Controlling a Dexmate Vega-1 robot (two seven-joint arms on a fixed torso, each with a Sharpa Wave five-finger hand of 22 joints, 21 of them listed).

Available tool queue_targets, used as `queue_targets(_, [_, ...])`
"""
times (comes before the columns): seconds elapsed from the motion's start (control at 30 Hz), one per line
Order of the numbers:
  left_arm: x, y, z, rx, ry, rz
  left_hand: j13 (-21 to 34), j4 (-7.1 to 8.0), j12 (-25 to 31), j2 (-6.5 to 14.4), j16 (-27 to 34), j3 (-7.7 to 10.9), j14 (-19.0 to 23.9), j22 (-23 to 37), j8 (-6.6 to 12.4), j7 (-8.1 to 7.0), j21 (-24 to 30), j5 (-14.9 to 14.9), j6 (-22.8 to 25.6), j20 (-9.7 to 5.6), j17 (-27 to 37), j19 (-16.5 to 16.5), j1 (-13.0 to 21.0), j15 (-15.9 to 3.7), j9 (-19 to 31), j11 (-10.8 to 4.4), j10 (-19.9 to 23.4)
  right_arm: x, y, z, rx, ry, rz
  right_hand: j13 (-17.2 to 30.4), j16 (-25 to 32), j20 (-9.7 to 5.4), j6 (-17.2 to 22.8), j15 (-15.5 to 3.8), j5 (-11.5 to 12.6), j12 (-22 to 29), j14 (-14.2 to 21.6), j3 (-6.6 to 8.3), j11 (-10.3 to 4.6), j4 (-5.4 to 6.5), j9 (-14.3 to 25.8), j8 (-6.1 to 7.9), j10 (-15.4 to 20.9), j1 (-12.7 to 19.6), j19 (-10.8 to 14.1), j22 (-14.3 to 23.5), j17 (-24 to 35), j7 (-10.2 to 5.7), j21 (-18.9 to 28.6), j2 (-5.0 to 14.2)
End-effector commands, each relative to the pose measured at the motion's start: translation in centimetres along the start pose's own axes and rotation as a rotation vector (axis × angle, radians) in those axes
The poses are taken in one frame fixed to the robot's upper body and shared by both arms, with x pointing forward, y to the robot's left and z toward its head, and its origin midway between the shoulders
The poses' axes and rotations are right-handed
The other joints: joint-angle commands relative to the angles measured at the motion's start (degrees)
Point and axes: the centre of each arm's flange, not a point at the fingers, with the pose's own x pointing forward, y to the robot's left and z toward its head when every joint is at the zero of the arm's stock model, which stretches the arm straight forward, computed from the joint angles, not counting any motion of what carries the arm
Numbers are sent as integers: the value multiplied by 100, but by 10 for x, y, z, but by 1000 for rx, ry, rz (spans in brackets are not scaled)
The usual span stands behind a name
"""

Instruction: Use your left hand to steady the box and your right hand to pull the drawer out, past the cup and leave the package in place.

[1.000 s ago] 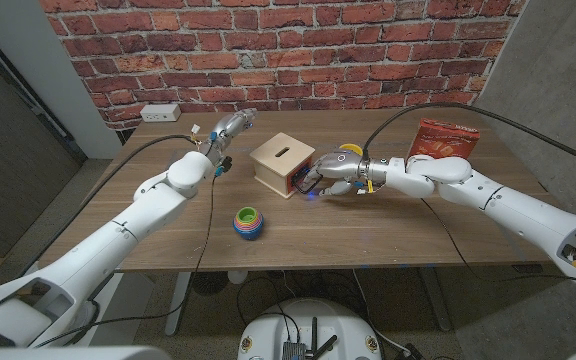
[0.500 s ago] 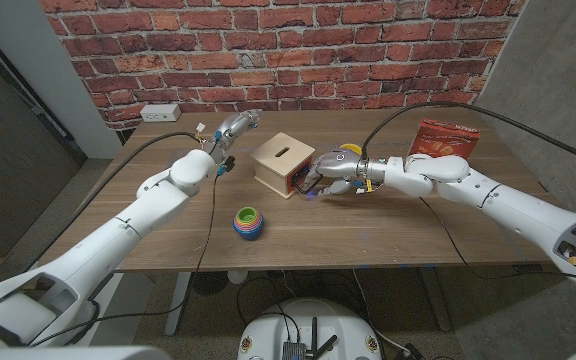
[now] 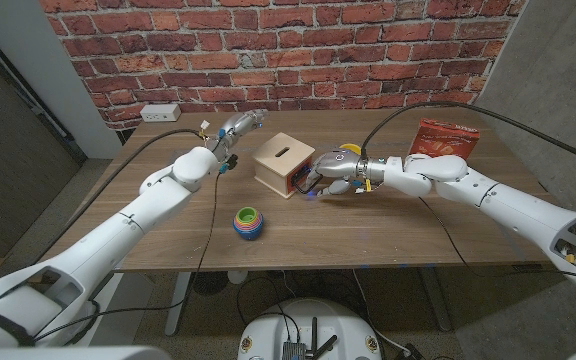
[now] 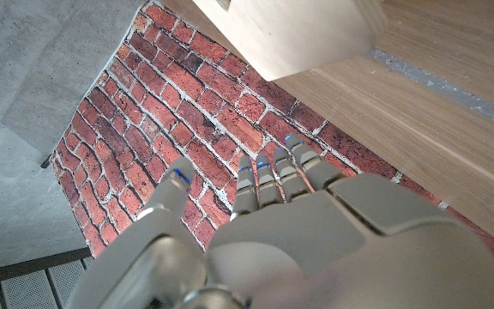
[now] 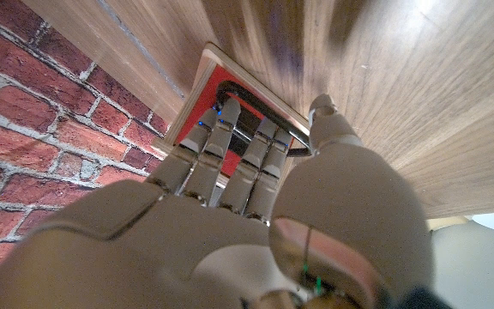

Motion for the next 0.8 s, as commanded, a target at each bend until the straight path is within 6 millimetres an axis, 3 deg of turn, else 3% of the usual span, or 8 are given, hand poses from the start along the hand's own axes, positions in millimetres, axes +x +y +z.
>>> queue_targets(0.03, [7, -4, 6, 95, -8, -66, 15, -16, 29, 215, 17, 20, 65, 21, 35, -3, 24, -30, 83, -410, 7, 58, 64, -189, 33, -32, 56, 3, 5, -2, 7, 0, 1, 4, 67, -632, 31, -988, 4, 28, 120, -25, 3, -23, 10, 18, 48, -1, 63, 9, 34, -12, -12, 51])
queue_targets(0.27, [5, -6, 10, 220, -11, -127, 14, 51, 12, 178, 17, -26, 67, 22, 32, -78, 17, -42, 144, -460, 34, 69, -43, -272, 33, -139, 69, 3, 7, -2, 10, 10, 8, 5, 100, -646, -28, -993, 13, 2, 222, -26, 8, -33, 6, -21, 47, -3, 68, 9, 59, 7, -17, 73])
queue_targets(0.8, [-16, -1, 20, 366, -39, -147, 12, 196, -10, 165, 14, -99, 50, 22, 15, -166, -14, -34, 211, -584, 55, 14, -238, -360, 31, -181, 90, 3, 8, -2, 3, 11, -1, 34, 157, -656, 83, -1012, 32, 4, 382, -14, 11, -73, 2, -3, 127, 49, 78, 8, 112, -5, -24, 120])
